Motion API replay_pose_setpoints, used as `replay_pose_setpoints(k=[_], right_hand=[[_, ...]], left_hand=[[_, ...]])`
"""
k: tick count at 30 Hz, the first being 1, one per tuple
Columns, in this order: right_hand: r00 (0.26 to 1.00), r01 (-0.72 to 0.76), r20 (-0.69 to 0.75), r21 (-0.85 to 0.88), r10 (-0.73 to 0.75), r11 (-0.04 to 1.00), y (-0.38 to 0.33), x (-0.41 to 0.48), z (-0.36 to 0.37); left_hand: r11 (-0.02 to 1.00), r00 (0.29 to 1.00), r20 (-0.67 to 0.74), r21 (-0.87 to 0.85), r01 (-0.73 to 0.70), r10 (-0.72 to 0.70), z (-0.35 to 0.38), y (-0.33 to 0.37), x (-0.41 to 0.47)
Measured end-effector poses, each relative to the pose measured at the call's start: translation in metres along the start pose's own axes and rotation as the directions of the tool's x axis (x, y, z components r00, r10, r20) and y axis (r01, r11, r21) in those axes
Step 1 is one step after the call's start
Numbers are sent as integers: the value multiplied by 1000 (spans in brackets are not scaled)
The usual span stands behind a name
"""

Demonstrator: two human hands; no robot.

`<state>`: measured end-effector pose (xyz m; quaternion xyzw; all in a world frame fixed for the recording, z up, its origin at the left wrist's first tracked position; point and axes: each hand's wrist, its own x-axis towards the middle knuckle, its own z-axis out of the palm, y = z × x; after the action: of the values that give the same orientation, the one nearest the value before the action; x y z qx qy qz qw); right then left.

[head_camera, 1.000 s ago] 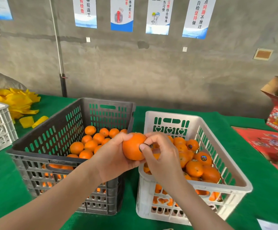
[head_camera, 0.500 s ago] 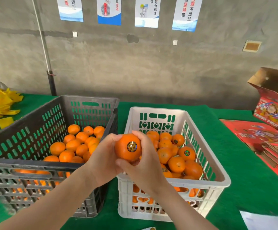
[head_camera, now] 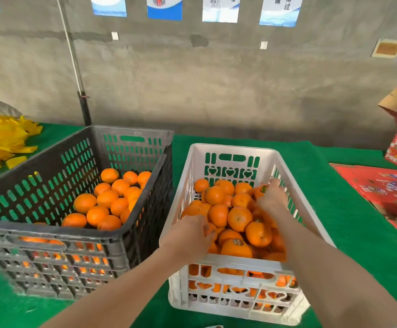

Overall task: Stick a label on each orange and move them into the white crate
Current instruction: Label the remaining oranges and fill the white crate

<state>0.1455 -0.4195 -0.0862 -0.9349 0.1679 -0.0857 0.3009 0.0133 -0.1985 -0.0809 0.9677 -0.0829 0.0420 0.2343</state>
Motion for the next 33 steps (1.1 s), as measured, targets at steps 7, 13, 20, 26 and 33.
replay_pose_setpoints(k=[7,13,20,26,33], right_hand=[[997,21,75,-158,-9,987,-2,-18,-1],[592,806,-483,371,-645,461,-50,-144,-40],[408,668,734,166,-543,725,33,-260,58],[439,734,776,-20,-452,679,47,-266,103],[581,456,609,306,-540,836,52,-262,86]], left_hand=[[999,999,-31,-21,42,-43,-6,6,-6],[997,989,-149,-72,-32,21,-14,11,-15],[883,934,-358,-438,-167,-1,-16,5,-53],[728,877,-418,-674,-126,-236,-14,-4,-99],[557,825,123,-682,474,-551,45,-55,-165]])
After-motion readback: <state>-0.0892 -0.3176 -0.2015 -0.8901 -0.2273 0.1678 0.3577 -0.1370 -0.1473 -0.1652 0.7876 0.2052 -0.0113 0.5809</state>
